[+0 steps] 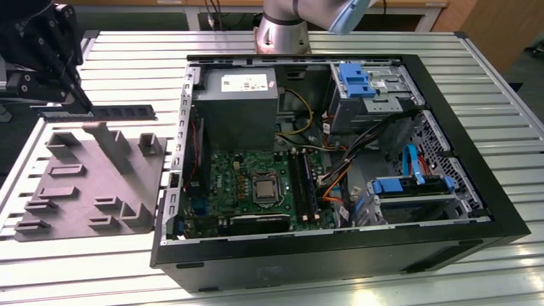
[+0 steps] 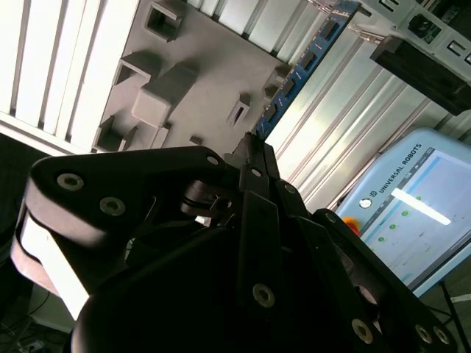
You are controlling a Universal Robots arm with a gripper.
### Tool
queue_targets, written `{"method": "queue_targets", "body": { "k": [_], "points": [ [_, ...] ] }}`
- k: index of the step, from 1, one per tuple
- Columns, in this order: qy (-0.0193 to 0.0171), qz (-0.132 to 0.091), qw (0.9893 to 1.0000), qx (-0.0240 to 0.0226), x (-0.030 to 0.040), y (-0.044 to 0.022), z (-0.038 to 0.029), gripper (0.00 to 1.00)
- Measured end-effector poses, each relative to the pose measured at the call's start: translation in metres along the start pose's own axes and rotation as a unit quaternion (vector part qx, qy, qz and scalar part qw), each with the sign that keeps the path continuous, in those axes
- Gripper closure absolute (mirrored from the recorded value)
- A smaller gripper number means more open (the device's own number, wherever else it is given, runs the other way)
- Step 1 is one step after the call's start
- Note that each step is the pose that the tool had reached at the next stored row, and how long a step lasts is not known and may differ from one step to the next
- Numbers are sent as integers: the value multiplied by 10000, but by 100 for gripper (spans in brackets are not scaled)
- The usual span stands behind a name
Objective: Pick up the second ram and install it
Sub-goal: 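Pick up the second ram and move it above second insertion slot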
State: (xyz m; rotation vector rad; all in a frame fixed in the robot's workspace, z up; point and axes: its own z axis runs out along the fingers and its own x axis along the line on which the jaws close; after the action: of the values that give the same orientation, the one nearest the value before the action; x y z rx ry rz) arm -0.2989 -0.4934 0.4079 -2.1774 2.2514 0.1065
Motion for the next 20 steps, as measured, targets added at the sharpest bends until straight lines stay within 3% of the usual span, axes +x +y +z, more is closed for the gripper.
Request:
{"method": "queue_targets", "body": {
  "k": [20],
  "points": [
    [0, 0, 10000, 0, -11, -170, -7, 88]
  ]
}}
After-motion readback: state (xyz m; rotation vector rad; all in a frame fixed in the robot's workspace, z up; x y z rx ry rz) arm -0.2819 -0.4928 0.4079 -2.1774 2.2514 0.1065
